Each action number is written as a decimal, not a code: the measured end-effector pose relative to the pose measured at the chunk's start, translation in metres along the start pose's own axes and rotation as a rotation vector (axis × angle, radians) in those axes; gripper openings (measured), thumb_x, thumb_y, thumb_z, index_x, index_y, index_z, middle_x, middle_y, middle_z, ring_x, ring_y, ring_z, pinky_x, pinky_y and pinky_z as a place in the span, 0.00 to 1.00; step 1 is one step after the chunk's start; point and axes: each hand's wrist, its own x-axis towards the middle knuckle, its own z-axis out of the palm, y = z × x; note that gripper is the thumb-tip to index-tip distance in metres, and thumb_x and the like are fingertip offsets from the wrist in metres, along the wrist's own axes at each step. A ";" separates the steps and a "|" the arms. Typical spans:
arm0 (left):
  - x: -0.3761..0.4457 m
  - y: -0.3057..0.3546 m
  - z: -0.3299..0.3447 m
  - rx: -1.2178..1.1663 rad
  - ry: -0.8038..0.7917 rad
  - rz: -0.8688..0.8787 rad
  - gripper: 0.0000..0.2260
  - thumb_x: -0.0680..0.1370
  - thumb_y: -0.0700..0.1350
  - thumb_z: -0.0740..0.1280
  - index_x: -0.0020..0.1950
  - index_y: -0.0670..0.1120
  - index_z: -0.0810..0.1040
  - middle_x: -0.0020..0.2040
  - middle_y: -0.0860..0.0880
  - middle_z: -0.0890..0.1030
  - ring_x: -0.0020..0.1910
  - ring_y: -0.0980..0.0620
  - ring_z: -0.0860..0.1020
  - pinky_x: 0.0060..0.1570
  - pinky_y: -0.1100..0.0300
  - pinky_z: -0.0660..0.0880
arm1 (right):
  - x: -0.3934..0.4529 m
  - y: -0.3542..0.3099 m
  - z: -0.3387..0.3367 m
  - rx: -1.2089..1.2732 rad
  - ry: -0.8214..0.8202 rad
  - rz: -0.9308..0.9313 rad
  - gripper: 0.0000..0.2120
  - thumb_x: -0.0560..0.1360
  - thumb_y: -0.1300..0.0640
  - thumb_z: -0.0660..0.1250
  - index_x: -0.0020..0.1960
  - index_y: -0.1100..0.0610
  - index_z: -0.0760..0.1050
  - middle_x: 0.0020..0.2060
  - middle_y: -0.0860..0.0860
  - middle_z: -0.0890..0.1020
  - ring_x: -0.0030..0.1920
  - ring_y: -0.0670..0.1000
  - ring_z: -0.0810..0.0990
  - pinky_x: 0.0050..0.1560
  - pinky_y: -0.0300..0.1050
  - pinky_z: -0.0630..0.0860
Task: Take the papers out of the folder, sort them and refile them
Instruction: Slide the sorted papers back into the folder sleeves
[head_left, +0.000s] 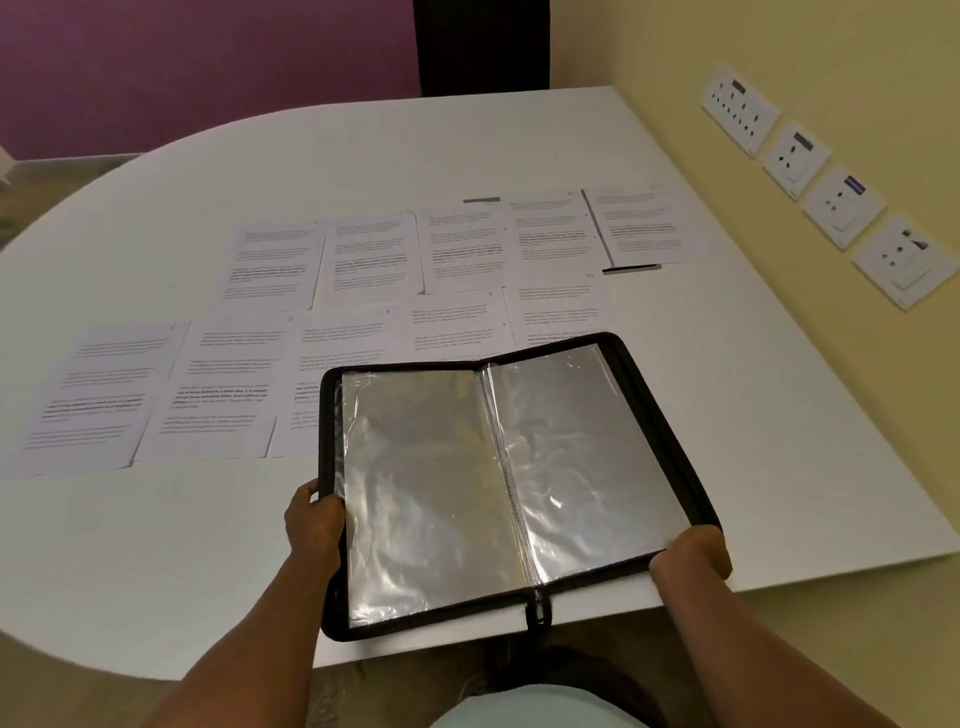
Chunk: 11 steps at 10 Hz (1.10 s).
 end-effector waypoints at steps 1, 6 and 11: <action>0.006 -0.002 0.007 0.028 0.007 -0.018 0.17 0.74 0.33 0.61 0.60 0.47 0.76 0.42 0.38 0.79 0.31 0.44 0.74 0.33 0.57 0.73 | 0.014 -0.002 -0.008 1.205 -0.067 0.496 0.17 0.79 0.56 0.56 0.64 0.61 0.71 0.59 0.59 0.77 0.59 0.61 0.77 0.53 0.53 0.74; 0.021 0.001 0.022 0.505 0.052 0.053 0.20 0.77 0.41 0.64 0.69 0.43 0.72 0.57 0.39 0.80 0.55 0.37 0.77 0.58 0.45 0.74 | 0.116 -0.054 -0.018 0.419 0.000 -0.427 0.15 0.78 0.53 0.65 0.56 0.64 0.76 0.48 0.60 0.81 0.50 0.62 0.80 0.46 0.46 0.72; 0.031 0.006 0.009 0.511 0.009 0.018 0.14 0.79 0.46 0.64 0.61 0.40 0.77 0.50 0.41 0.81 0.48 0.42 0.78 0.50 0.50 0.76 | 0.130 -0.069 -0.012 0.328 -0.021 -0.357 0.10 0.78 0.59 0.61 0.50 0.66 0.76 0.45 0.63 0.80 0.42 0.61 0.76 0.42 0.48 0.71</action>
